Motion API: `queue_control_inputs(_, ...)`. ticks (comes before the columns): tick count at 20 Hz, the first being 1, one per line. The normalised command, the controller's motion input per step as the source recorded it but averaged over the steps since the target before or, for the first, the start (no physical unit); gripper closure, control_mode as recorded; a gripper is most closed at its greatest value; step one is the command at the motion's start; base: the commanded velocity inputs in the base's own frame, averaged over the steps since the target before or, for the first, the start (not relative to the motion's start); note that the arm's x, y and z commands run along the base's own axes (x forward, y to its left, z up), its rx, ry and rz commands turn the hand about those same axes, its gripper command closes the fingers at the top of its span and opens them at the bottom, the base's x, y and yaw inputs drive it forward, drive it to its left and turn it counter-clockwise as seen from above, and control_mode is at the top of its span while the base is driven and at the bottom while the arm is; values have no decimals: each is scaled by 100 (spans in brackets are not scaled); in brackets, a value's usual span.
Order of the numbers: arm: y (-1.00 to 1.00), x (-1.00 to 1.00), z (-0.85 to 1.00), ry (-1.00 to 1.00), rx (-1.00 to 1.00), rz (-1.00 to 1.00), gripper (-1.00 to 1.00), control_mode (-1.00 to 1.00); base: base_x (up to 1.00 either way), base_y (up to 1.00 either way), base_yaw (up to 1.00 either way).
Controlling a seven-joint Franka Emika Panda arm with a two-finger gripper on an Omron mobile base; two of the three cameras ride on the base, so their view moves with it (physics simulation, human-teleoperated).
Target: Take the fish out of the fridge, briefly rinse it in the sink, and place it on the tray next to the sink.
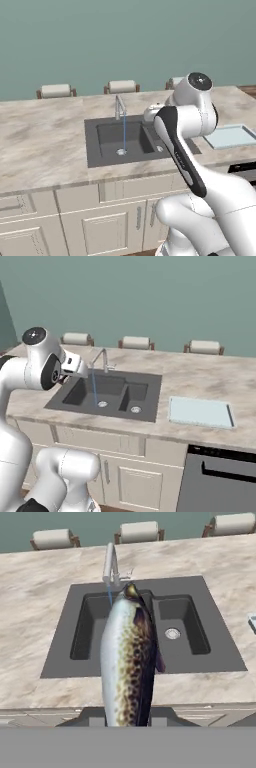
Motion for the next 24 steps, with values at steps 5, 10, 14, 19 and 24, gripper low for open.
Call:
queue_control_inputs(5, 0, 0, 0, 0, 0, 0, 100, 100, 18, 12, -23)
queue_control_inputs(10, 0, 0, 0, 0, 0, 0, 100, 100, 62, 27, -1)
queue_control_inputs(14, 0, 0, 0, 0, 0, 0, 100, 100, 67, 64, 0)
queue_control_inputs(19, 0, 0, 0, 0, 0, 0, 100, 100, 32, 6, 1)
queue_control_inputs(24, -58, 15, -18, 30, 41, 11, 100, -100, 0, 0, 0)
